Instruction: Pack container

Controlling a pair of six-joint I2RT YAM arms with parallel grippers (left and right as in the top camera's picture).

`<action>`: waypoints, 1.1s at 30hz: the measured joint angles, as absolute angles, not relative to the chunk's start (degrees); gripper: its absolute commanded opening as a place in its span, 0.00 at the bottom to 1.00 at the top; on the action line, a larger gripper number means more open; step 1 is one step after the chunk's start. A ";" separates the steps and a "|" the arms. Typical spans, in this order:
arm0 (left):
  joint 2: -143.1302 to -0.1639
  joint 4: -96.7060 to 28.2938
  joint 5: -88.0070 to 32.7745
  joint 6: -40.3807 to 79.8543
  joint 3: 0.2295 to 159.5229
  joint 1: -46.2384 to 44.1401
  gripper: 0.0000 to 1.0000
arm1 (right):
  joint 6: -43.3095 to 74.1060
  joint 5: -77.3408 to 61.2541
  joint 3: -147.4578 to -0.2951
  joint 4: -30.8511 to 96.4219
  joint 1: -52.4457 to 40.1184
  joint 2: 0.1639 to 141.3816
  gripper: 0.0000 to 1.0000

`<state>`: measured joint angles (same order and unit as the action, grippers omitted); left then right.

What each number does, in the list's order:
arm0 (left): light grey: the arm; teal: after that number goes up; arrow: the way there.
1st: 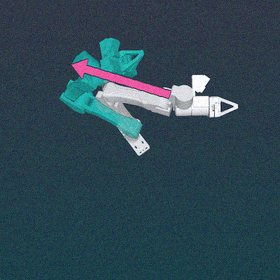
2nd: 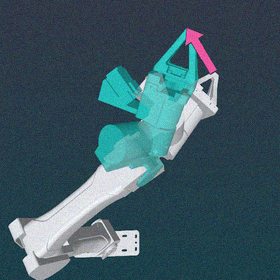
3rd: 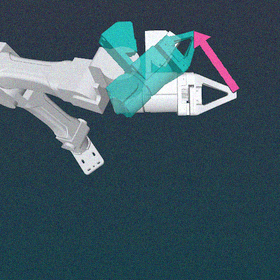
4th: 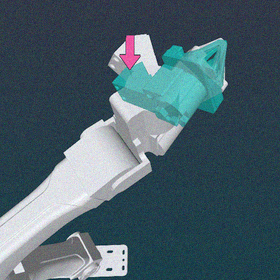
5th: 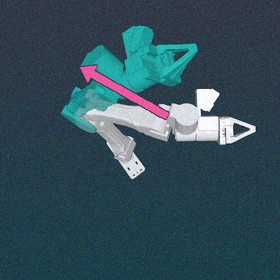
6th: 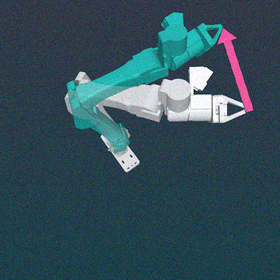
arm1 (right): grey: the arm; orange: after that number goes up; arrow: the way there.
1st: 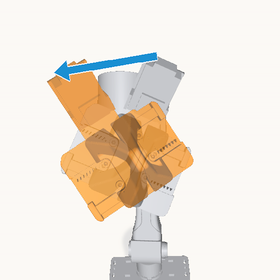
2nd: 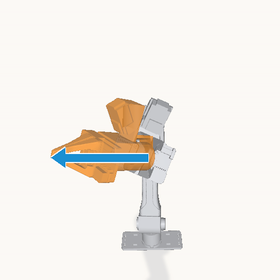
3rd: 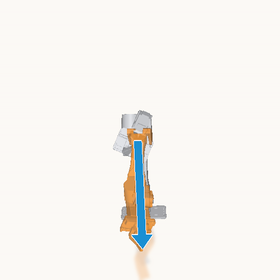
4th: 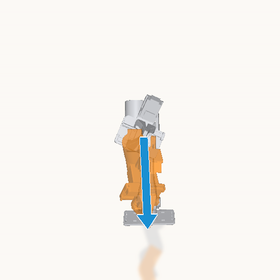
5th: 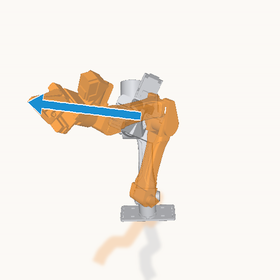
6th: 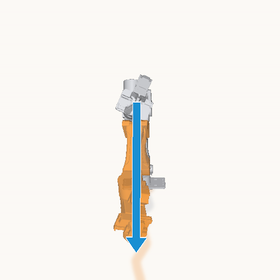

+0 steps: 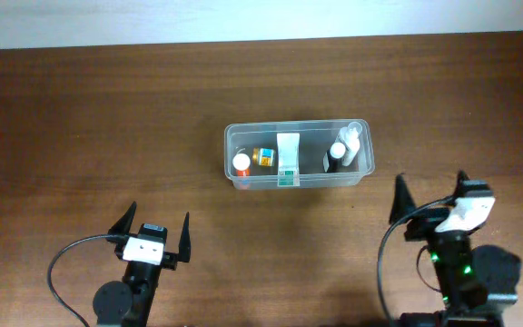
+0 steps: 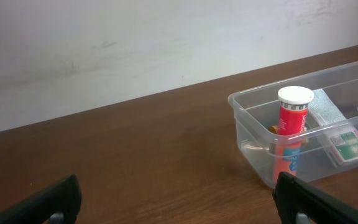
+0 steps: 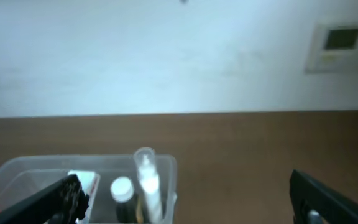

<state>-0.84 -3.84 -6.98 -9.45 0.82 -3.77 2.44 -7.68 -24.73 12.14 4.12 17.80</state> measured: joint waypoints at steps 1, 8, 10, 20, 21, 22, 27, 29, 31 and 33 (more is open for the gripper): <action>-0.84 -3.84 -6.96 -9.45 0.82 -3.77 0.99 | 1.91 -7.81 -23.18 10.22 3.42 16.88 0.99; -0.84 -3.84 -6.98 -9.45 0.82 -3.77 0.99 | 1.30 -8.93 -13.72 0.45 2.02 11.97 0.98; -0.84 -3.84 -6.96 -9.45 0.82 -3.77 0.99 | 1.28 -9.06 -11.79 -0.27 2.00 10.37 0.98; -0.84 -3.84 -6.98 -9.45 0.82 -3.77 0.99 | 1.58 -8.29 -4.67 -3.22 1.98 1.61 0.98; -0.84 -3.84 -6.98 -9.45 0.82 -3.77 0.99 | 1.69 -8.14 -3.86 -4.08 1.98 1.17 0.99; -0.84 -3.84 -6.98 -9.45 0.82 -3.77 0.99 | 1.76 -8.01 -3.07 -4.93 1.98 0.93 0.98; -0.84 -3.84 -6.98 -9.45 0.82 -3.77 0.99 | 1.76 -7.62 -0.82 -5.98 1.98 0.84 0.98; -0.84 -3.84 -6.96 -9.45 0.82 -3.77 0.99 | 1.78 -7.57 -0.67 -5.78 1.98 0.84 0.98; -0.84 -3.84 -6.96 -9.45 0.82 -3.77 0.99 | 1.78 -7.57 -0.67 -5.19 1.98 0.84 0.98; -0.84 -3.84 -6.96 -9.45 0.82 -3.77 0.99 | 1.85 -7.55 -0.67 -3.03 1.98 0.80 0.98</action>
<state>-0.84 -3.84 -6.96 -9.45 0.82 -3.77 1.85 -7.55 -0.67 -3.03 1.98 0.80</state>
